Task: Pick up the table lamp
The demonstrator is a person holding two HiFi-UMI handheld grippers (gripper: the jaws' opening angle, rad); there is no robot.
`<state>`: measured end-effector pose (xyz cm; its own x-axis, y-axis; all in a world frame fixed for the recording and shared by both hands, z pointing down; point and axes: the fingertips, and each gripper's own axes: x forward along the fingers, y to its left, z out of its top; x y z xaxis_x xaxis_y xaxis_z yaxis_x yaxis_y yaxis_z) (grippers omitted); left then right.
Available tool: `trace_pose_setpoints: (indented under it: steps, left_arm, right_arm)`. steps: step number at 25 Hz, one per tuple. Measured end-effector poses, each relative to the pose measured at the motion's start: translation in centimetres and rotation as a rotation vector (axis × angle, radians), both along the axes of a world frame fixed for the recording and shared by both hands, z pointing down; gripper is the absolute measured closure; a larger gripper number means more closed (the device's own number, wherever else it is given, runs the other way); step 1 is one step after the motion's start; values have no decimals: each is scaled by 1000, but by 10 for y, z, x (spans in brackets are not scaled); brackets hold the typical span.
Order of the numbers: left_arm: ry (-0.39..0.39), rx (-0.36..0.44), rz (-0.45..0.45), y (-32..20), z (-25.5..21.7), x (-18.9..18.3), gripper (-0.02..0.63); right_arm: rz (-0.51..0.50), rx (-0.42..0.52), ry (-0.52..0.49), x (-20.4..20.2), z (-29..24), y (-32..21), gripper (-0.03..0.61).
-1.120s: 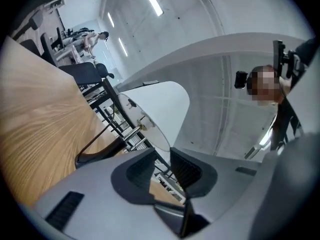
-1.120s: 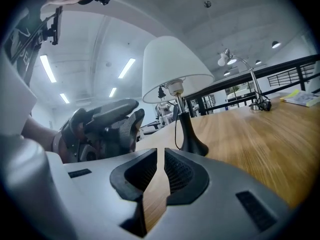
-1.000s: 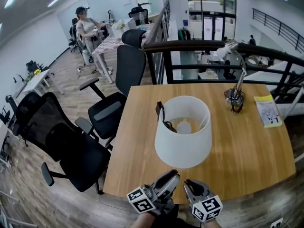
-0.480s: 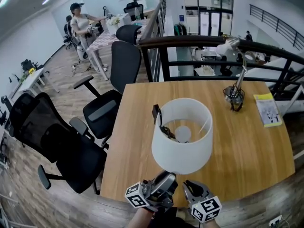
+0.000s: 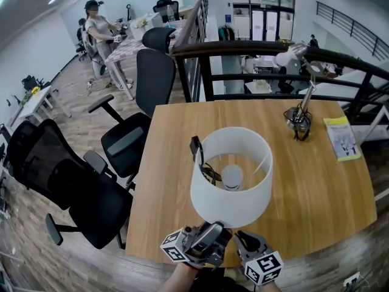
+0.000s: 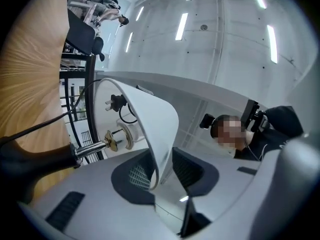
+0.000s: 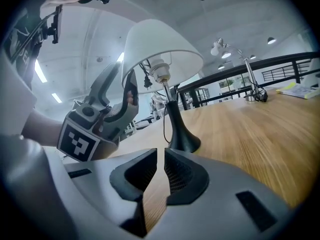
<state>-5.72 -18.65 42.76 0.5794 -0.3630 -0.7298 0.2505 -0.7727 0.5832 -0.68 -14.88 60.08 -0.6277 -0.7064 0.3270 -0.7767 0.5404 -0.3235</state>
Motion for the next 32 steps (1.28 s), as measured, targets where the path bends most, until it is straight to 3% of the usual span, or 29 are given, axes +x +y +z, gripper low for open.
trace_pose_setpoints:
  steps: [8, 27, 32]
  left_arm:
    - [38, 18, -6, -13, -14, -5, 566]
    - [88, -18, 8, -74, -35, -12, 600]
    - [95, -27, 21, -85, -39, -16, 601]
  right_arm:
    - [37, 30, 19, 4, -6, -19, 519]
    - [53, 77, 92, 2, -28, -99, 515]
    - [39, 47, 101, -6, -27, -114, 445]
